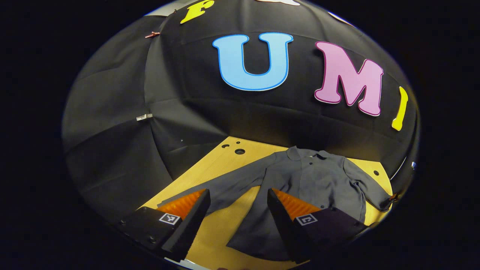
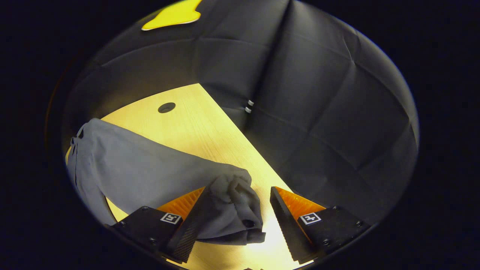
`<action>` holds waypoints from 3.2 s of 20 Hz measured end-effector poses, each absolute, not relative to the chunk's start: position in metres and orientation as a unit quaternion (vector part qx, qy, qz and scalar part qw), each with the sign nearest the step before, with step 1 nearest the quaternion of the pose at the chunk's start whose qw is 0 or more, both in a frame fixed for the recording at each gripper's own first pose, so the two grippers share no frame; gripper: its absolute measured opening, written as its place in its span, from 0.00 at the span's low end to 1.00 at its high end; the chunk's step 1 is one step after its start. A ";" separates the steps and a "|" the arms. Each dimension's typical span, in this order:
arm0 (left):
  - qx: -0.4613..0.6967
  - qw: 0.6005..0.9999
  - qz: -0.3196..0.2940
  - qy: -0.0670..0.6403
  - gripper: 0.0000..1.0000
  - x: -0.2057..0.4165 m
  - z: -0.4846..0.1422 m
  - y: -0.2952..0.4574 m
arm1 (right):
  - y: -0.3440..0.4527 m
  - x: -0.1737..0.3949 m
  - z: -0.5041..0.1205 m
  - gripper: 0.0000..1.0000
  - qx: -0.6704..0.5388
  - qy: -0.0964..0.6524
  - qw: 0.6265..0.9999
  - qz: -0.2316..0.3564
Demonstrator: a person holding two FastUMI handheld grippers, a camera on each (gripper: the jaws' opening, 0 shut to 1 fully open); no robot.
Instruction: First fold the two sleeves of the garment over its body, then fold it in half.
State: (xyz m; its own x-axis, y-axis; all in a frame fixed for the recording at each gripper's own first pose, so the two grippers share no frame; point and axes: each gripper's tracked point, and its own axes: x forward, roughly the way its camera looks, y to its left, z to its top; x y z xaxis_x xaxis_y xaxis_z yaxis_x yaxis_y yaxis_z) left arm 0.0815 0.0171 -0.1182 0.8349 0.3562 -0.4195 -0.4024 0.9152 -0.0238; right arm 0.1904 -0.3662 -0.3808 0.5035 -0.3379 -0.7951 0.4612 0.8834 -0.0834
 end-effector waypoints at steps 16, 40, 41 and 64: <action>-0.049 0.957 0.183 0.221 0.96 0.092 -0.123 -0.008 | -0.326 0.210 -0.397 0.06 0.144 0.460 0.857 -0.181; -0.121 0.941 0.220 0.225 0.96 0.076 -0.156 0.097 | -0.038 0.379 -0.183 0.06 0.223 0.335 0.915 0.003; -0.123 0.940 0.225 0.225 0.96 0.073 -0.158 0.104 | -0.015 0.384 -0.184 0.06 0.223 0.338 0.914 0.016; -0.178 0.909 0.289 0.241 0.96 0.046 -0.233 0.194 | 0.381 0.333 -0.278 0.41 0.162 0.389 0.881 0.216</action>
State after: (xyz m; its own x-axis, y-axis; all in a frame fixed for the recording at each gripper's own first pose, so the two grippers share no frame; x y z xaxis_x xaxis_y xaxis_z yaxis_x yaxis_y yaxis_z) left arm 0.0455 0.1942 -0.2333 0.7161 0.4404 -0.5416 -0.6122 0.7689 -0.1843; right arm 0.3327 0.3806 -0.2782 0.6037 0.5065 -0.6156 -0.2536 0.8541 0.4541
